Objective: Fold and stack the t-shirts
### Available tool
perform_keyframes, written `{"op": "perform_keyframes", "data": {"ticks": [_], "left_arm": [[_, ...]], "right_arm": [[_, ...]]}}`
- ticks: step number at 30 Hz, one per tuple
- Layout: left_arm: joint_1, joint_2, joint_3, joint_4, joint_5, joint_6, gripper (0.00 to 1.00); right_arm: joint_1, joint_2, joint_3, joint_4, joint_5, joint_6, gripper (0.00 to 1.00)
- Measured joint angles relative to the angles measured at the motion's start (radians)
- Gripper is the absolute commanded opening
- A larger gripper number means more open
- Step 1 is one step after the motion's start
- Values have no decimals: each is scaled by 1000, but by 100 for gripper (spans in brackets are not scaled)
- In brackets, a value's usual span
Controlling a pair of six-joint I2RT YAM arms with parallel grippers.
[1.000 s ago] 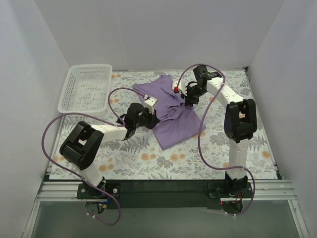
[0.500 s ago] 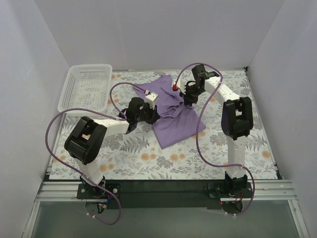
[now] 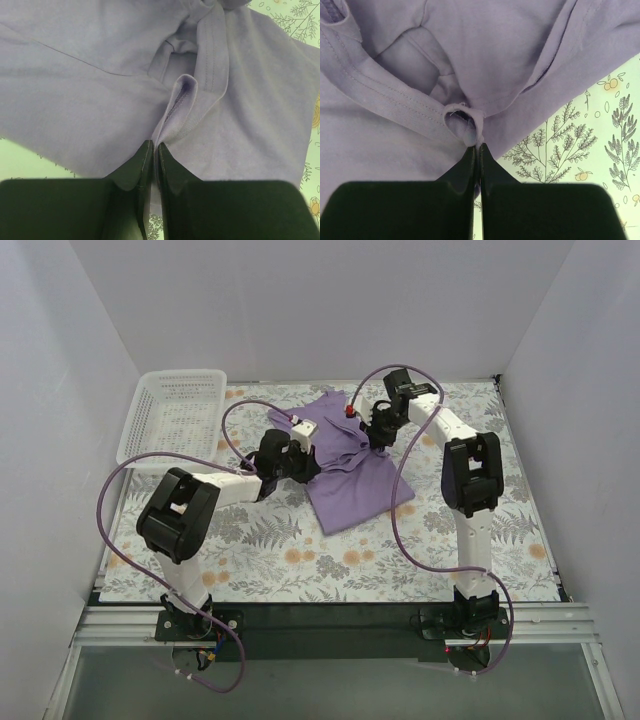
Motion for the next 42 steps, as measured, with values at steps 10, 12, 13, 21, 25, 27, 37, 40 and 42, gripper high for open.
{"op": "perform_keyframes", "data": {"ticks": [10,12,13,21,25,27,37,40,42], "left_arm": [[23,71,78,-27,-32,-10,48],[29,86,102,-45,-64,-17,62],[34,88,113,-53,-85,-22,63],[69,-11,183,-109,-188,-18,65],[73,-224,90,-134,-143,-4,64],[72,-353,16,-154,-101,-13,64],[-6,-730,-347,-280,51,-155,68],[-113,-758,-375,-293,30,-112,68],[-179,-767,-388,-292,16,-65,68]], "right_arm": [[0,43,57,53,38,121,53],[2,50,61,101,66,179,70],[5,50,61,122,81,209,73],[3,-18,4,269,150,352,98],[-41,-228,-201,309,26,344,98],[-100,-370,-336,316,-83,325,98],[-243,-901,-1024,494,-346,285,90],[-271,-880,-1030,457,-432,237,90],[-304,-882,-1030,447,-484,204,90]]}}
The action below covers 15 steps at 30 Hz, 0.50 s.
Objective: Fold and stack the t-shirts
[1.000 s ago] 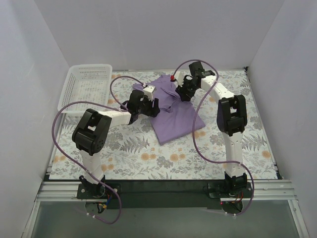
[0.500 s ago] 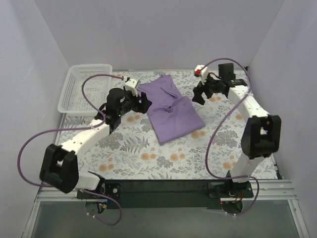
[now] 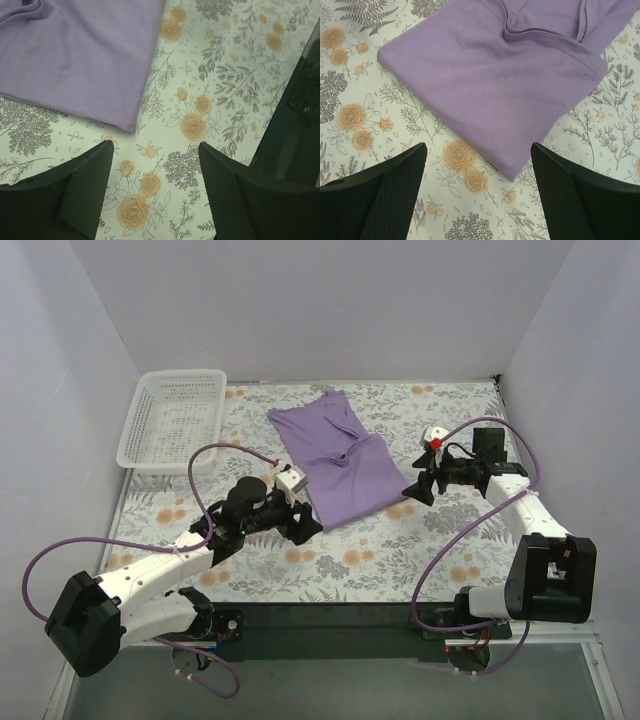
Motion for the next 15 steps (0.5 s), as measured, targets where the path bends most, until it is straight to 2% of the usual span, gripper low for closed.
{"op": "perform_keyframes", "data": {"ticks": [7,15], "left_arm": [[-69,54,-6,1,-31,143,66],[-139,198,5,12,-55,345,65]], "right_arm": [[-80,-2,-2,-19,-76,-43,90],[-104,18,-2,-64,-92,-84,90]]}}
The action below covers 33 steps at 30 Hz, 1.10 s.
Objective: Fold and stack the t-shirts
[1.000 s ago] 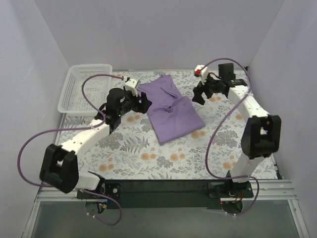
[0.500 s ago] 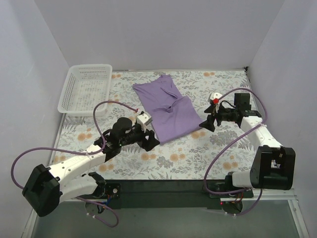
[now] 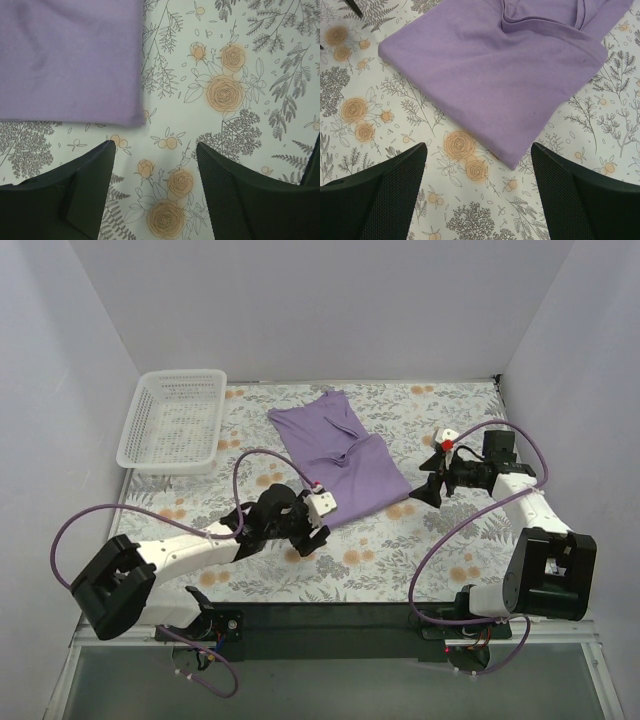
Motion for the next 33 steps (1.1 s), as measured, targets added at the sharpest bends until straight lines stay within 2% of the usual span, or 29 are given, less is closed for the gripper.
{"op": "perform_keyframes", "data": {"ticks": [12,21,27,31,33], "left_arm": [[-45,329,178,76,-115,163,53],[-72,439,212,121,-226,201,47],[-89,466,225,147,-287,198,30],[-100,472,225,149,-307,190,6],[-101,472,219,153,-309,188,0]], "right_arm": [[-13,16,0,-37,-13,-32,90],[-17,35,0,-56,-18,-43,90],[-19,39,0,-66,-21,-56,90],[-19,43,0,-80,-24,-64,89],[-19,47,0,-86,-24,-77,89]]}}
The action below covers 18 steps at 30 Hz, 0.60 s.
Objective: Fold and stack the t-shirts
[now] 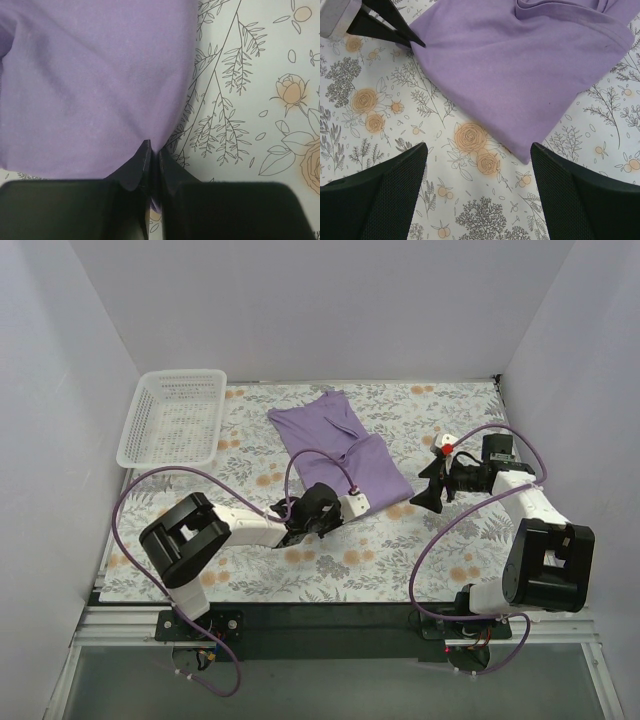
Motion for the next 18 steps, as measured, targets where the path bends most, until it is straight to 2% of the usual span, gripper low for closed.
{"op": "perform_keyframes", "data": {"ticks": [5,11,18], "left_arm": [[-7,-24,-31,12,5,-6,0],[-13,-114,-125,9,54,-13,0],[-18,-197,-192,-25,126,-19,0]], "right_arm": [[0,8,0,-39,0,-70,89],[3,8,-13,-95,0,-240,88],[54,8,-46,-151,19,-374,88]]}}
